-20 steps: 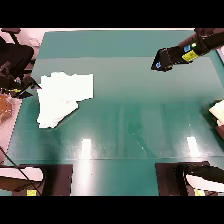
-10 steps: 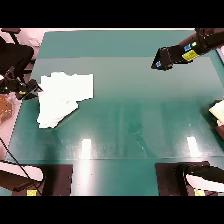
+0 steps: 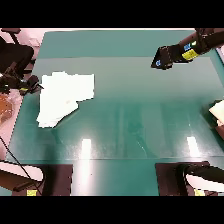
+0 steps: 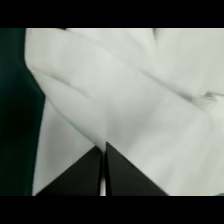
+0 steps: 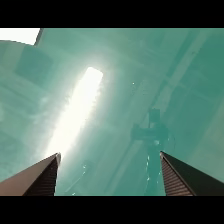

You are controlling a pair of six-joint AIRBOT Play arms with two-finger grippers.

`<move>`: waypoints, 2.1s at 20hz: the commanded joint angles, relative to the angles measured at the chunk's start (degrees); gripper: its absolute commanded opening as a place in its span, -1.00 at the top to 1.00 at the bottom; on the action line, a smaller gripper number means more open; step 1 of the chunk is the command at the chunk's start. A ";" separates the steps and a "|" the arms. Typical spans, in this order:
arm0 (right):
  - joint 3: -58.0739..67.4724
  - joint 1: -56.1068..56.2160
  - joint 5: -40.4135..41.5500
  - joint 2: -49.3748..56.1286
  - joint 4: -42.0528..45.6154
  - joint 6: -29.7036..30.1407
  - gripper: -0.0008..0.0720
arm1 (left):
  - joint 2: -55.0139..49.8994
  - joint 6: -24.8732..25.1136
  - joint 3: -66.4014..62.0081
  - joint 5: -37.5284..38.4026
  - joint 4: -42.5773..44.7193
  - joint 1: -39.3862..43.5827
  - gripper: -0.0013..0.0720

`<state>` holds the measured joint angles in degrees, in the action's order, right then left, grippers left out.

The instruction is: Fold the shirts.

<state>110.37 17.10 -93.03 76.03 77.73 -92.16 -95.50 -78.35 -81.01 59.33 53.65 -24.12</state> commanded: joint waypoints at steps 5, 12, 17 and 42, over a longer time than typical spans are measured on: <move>0.00 -0.02 2.71 0.04 -0.04 0.04 -0.96 | 8.07 12.48 -11.61 12.52 -24.06 3.48 0.92; 0.00 -3.13 -2.95 -0.04 4.50 0.02 -0.95 | 20.02 12.87 -21.03 13.79 -28.94 27.36 0.91; -6.19 -14.58 0.20 -5.20 4.55 0.04 -0.95 | 21.42 16.94 -35.54 12.33 -28.33 38.64 0.91; -63.95 -5.62 27.67 -9.31 -30.03 13.14 -0.88 | 27.71 -1.09 0.66 22.49 38.60 38.73 0.91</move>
<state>47.22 2.24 -71.94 62.78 54.37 -80.62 -67.88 -79.44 -82.52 82.83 91.81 14.59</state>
